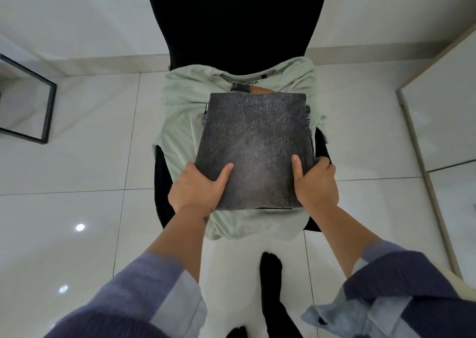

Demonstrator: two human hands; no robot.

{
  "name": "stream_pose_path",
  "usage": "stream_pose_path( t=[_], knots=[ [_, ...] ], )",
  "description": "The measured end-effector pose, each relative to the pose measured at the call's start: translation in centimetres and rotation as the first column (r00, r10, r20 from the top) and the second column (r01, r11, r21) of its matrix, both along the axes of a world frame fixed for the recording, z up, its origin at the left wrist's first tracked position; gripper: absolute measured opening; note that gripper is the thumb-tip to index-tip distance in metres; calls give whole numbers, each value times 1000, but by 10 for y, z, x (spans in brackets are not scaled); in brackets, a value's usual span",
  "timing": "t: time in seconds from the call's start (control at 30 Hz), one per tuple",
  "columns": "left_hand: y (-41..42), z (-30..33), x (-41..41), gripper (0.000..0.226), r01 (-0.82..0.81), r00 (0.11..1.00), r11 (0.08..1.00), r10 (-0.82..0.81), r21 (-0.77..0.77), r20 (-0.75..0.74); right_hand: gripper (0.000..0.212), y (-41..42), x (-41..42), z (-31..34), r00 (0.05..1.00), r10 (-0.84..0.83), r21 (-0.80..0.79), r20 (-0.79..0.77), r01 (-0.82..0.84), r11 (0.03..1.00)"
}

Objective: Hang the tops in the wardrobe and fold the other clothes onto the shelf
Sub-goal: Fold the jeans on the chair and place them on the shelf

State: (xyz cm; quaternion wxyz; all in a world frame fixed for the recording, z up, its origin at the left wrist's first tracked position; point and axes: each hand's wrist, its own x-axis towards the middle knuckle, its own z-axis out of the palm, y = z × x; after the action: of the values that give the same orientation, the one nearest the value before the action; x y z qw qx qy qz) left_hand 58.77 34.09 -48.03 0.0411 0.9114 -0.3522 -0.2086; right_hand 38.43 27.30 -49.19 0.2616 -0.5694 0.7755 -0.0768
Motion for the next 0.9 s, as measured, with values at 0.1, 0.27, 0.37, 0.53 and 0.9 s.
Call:
stream_pose_path(
  t=[0.1, 0.27, 0.37, 0.53, 0.9],
  knots=[
    [-2, 11, 9, 89, 68, 996, 991, -74, 114, 51, 65, -2, 2, 7, 997, -81, 39, 4, 80, 996],
    [0, 39, 9, 79, 123, 979, 992, -119, -14, 167, 53, -1, 6, 31, 999, -40, -22, -17, 40, 999],
    [5, 64, 3, 73, 189, 963, 979, -169, -77, 211, 45, 8, 2, 59, 998, -24, -124, -54, 17, 992],
    [17, 121, -26, 69, 284, 943, 939, -236, -195, 236, 42, 37, -32, 119, 995, -89, -240, -39, 77, 968],
    [54, 273, -189, 63, 600, 799, 722, -562, -343, 215, 40, 145, -204, 283, 917, -399, -360, -9, 369, 857]
  ],
)
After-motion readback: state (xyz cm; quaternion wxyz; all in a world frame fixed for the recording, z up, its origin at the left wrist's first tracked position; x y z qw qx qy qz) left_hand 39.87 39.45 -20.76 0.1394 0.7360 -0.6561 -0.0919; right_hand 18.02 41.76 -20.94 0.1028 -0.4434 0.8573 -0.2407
